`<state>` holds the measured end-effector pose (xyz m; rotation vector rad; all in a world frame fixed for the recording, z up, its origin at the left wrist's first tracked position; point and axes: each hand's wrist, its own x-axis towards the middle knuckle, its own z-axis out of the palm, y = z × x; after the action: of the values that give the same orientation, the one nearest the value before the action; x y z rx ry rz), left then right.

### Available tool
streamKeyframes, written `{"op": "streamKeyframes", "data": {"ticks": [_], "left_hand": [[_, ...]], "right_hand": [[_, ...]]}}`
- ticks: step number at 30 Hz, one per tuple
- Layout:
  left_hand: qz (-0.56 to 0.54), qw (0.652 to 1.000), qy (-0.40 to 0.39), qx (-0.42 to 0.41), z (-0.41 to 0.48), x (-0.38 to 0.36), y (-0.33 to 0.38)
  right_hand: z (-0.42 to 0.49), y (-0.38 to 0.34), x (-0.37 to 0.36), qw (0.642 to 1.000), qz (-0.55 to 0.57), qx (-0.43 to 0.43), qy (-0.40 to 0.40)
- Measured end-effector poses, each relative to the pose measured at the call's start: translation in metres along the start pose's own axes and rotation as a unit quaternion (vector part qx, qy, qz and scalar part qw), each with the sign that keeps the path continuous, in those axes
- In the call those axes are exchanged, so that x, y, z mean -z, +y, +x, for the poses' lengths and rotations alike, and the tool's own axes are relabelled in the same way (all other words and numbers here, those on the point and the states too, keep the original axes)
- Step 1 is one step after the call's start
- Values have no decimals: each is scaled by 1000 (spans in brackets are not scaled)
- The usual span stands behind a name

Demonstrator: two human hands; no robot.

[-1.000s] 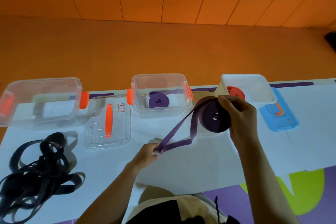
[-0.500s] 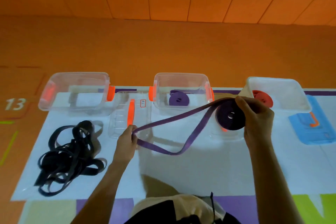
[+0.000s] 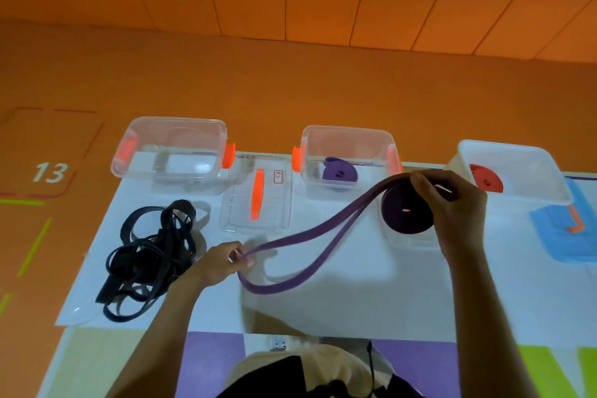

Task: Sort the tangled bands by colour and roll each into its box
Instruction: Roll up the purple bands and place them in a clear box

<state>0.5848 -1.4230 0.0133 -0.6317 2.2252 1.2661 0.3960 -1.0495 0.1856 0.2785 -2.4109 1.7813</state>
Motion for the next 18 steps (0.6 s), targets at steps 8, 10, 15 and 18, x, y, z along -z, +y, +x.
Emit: {"op": "streamKeyframes", "data": {"ticks": [8,10,15,18], "left_hand": [[248,963,-108,6,-12,12,49],[213,972,-9,-98,-21,12,93],[-148,917,30,-370,-60,2,189],[-180,907,-27,-381,-64,-6,208]], "right_hand": [[-30,-41,-28,991,-13,81,-106],[-35,-45,-35,988,-23,84,-132],[-41,-43,-45,979,-49,91,-177],[-38,-39,-44,978,-41,82,-187]]}}
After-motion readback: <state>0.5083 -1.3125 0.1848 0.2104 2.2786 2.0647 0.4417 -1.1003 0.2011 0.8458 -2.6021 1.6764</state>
